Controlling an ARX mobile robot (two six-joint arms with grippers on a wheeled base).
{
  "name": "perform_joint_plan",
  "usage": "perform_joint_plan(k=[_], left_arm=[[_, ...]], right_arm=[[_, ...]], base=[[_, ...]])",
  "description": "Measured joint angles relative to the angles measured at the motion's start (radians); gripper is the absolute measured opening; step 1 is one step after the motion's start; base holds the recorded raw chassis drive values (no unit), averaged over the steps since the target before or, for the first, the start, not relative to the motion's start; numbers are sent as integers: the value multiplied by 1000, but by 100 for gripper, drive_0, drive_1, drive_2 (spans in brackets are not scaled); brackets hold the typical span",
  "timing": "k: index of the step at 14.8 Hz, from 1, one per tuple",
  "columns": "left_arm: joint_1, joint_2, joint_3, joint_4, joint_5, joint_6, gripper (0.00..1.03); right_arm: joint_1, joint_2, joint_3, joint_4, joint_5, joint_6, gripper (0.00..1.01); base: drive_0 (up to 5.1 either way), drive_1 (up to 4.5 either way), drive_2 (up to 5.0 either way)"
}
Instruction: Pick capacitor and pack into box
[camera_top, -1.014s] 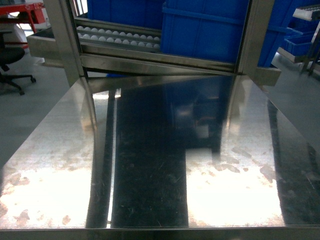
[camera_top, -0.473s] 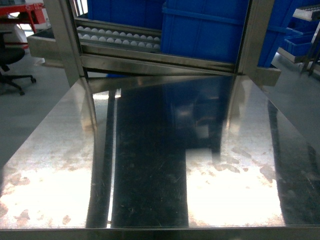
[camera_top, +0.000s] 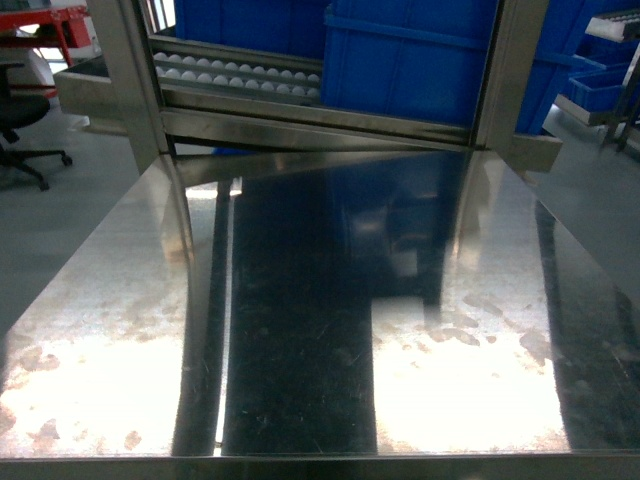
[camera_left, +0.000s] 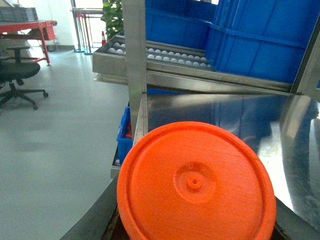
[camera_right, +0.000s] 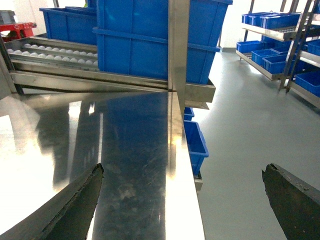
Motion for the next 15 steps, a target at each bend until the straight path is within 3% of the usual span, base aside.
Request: perform_joint_plan(k=[15], left_arm=[[0, 0, 0, 1, 0, 0, 44]], right_arm=[[0, 0, 0, 0, 0, 0, 98]], base=[[0, 0, 0]])
